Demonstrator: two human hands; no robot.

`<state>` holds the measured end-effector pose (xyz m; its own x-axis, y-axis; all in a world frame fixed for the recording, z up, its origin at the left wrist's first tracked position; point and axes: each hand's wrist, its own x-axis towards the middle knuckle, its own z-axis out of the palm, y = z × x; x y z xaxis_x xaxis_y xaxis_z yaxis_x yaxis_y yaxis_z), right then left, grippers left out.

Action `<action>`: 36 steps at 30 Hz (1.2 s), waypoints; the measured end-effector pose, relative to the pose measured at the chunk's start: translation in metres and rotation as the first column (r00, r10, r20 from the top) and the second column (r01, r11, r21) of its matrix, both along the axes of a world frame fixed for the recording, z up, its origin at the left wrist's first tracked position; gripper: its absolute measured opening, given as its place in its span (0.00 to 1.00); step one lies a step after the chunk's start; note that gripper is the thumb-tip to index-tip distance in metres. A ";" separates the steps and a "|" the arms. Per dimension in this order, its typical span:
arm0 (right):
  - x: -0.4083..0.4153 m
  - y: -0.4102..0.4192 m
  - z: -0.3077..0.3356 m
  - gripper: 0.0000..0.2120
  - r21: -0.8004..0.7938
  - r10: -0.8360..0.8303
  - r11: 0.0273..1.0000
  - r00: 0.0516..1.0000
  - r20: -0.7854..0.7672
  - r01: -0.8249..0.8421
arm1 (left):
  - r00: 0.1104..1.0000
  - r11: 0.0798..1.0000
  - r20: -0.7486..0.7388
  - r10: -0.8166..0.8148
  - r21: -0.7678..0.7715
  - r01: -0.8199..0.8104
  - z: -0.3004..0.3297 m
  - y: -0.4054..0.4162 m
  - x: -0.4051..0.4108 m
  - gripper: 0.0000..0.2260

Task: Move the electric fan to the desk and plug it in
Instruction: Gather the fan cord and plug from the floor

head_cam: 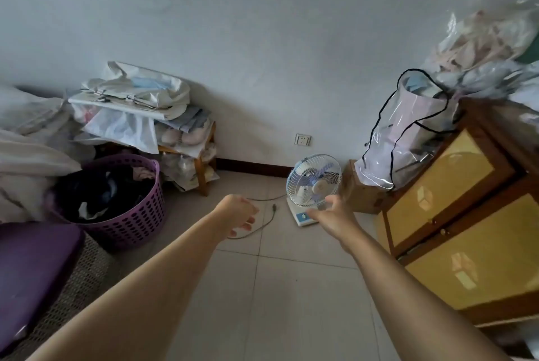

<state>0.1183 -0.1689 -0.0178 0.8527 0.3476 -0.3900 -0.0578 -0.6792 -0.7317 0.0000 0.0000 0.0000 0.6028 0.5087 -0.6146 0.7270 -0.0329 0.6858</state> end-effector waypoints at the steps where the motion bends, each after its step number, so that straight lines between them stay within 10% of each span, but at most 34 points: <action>1: 0.007 0.004 -0.002 0.35 0.011 0.003 1.000 1.000 -0.006 -0.003 | 1.000 1.000 0.009 0.011 0.009 -0.011 -0.002 0.002 0.008 0.08; 36: 0.284 0.243 -0.258 0.33 -0.149 0.014 0.987 0.960 -0.281 -0.058 | 0.978 0.992 -0.198 0.067 -0.091 -0.086 -0.268 0.221 0.297 0.04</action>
<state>0.4019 0.0737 -0.2762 0.6905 0.2931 -0.6613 -0.2178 -0.7876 -0.5765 0.2969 0.2209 -0.2675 0.4289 0.4796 -0.7655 0.8441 0.0890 0.5287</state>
